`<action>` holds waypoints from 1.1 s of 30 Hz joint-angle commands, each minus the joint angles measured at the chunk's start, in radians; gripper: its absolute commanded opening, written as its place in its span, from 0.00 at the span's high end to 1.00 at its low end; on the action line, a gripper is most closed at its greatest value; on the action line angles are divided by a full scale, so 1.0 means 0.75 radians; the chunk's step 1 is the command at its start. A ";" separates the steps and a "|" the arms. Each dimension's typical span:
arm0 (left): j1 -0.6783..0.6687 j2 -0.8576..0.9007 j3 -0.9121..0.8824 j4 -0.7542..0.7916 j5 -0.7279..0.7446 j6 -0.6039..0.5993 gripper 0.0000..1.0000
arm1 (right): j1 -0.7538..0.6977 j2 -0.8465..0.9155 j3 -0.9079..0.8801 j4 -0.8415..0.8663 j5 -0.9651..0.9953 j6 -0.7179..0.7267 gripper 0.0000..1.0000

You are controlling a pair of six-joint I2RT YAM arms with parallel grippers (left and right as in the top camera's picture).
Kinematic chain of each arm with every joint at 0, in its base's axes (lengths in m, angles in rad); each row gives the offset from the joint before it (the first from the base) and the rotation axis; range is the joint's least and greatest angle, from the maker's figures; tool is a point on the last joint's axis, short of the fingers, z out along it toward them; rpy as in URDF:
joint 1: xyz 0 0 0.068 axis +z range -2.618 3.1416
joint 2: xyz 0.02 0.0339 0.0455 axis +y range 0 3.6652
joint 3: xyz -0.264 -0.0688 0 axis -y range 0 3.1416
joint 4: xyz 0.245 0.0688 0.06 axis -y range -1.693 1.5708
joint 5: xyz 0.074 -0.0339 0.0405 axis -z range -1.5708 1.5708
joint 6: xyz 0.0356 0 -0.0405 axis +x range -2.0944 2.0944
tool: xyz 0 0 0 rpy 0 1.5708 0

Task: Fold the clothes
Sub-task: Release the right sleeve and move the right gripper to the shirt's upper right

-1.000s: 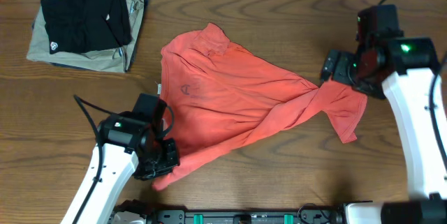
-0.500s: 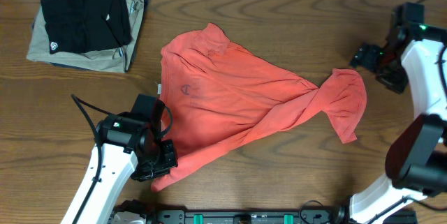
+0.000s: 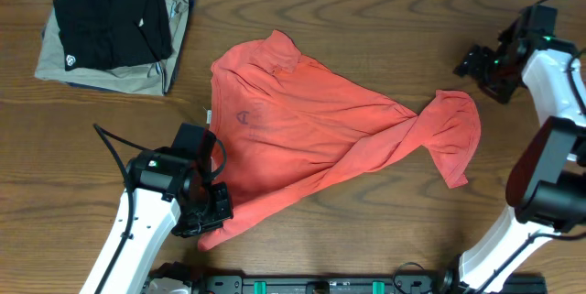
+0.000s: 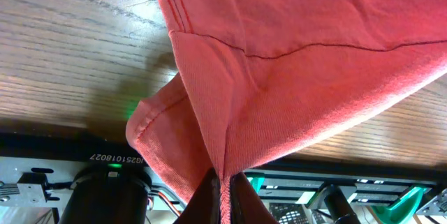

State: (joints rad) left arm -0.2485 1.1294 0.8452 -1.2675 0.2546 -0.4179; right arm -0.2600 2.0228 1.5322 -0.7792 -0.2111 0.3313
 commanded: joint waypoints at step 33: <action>0.008 -0.010 0.016 -0.007 -0.026 0.007 0.93 | 0.069 0.155 -0.006 0.042 0.147 0.017 0.41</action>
State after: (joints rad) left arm -0.2485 1.1294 0.8452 -1.2678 0.2546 -0.4179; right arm -0.2180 2.1170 1.5318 -0.7433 -0.1150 0.3325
